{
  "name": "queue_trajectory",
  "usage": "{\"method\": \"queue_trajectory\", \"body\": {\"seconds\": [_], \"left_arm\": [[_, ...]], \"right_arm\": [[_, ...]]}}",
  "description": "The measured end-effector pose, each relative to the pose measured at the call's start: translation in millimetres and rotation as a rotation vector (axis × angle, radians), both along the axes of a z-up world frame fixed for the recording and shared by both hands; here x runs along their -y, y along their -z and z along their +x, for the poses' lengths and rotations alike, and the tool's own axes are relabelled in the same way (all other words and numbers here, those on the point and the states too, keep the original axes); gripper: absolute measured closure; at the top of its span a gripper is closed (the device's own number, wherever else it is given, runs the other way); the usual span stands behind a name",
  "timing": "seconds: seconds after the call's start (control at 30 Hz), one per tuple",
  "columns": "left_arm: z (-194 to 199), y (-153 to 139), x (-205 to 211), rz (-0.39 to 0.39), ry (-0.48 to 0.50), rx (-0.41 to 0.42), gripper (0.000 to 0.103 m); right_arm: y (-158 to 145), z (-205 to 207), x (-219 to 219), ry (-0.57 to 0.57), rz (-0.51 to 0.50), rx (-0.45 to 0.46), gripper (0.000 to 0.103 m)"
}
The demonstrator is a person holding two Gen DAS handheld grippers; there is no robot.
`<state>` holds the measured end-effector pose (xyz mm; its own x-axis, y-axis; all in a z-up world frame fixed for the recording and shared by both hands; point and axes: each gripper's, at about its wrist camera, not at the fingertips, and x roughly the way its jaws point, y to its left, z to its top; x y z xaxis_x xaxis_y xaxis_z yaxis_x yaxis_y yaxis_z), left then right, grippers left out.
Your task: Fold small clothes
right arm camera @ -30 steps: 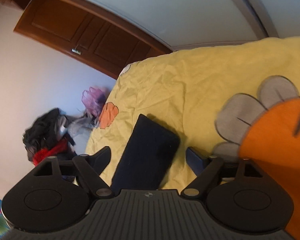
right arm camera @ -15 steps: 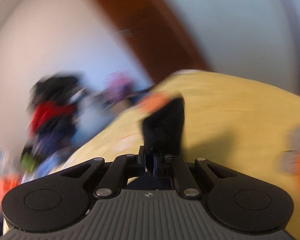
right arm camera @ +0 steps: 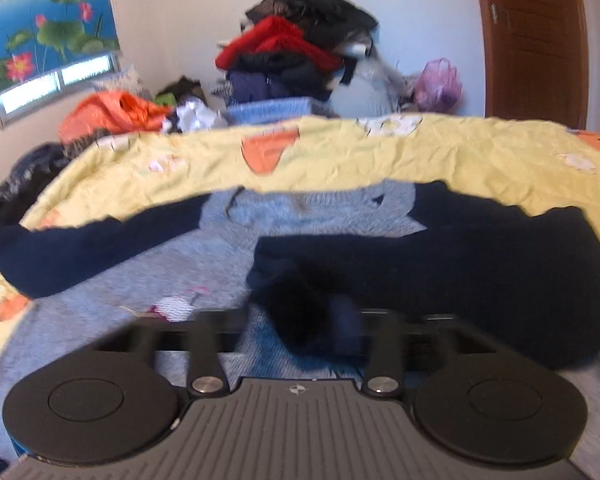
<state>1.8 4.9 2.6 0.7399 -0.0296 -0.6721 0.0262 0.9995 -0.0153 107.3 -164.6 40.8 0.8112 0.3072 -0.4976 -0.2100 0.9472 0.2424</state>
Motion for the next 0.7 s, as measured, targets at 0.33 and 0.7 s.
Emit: {"method": "queue_trajectory", "body": {"seconds": [0.33, 0.7], "left_arm": [[55.9, -50.6, -16.6, -0.229, -0.01, 0.098, 0.0], [216.1, -22.5, 10.5, -0.593, -0.047, -0.243, 0.0]], "right_arm": [[24.0, -57.9, 59.5, -0.001, -0.066, -0.073, 0.0], [27.5, -61.1, 67.9, -0.002, -0.026, -0.077, 0.0]]}}
